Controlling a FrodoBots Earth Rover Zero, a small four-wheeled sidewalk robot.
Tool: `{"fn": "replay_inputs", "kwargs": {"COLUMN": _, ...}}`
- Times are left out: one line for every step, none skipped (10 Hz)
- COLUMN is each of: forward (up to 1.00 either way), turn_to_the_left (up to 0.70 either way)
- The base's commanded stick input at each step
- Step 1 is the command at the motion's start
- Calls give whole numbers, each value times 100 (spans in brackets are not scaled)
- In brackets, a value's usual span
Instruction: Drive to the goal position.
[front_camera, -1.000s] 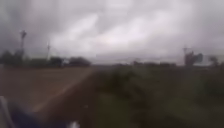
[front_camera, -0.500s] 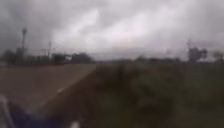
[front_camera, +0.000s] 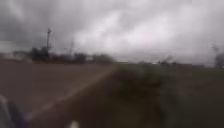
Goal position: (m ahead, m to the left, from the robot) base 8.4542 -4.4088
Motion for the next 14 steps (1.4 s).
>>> {"fn": "replay_inputs", "kwargs": {"forward": 70, "turn_to_the_left": 0}}
{"fn": "replay_inputs", "kwargs": {"forward": 70, "turn_to_the_left": 0}}
{"fn": "replay_inputs", "kwargs": {"forward": 70, "turn_to_the_left": 0}}
{"fn": "replay_inputs", "kwargs": {"forward": 70, "turn_to_the_left": 0}}
{"fn": "replay_inputs", "kwargs": {"forward": 70, "turn_to_the_left": 0}}
{"fn": "replay_inputs", "kwargs": {"forward": 70, "turn_to_the_left": 0}}
{"fn": "replay_inputs", "kwargs": {"forward": 70, "turn_to_the_left": 0}}
{"fn": "replay_inputs", "kwargs": {"forward": 70, "turn_to_the_left": 0}}
{"fn": "replay_inputs", "kwargs": {"forward": 70, "turn_to_the_left": 0}}
{"fn": "replay_inputs", "kwargs": {"forward": 70, "turn_to_the_left": 0}}
{"fn": "replay_inputs", "kwargs": {"forward": 70, "turn_to_the_left": 0}}
{"fn": "replay_inputs", "kwargs": {"forward": 70, "turn_to_the_left": 0}}
{"fn": "replay_inputs", "kwargs": {"forward": 70, "turn_to_the_left": -21}}
{"fn": "replay_inputs", "kwargs": {"forward": 70, "turn_to_the_left": -35}}
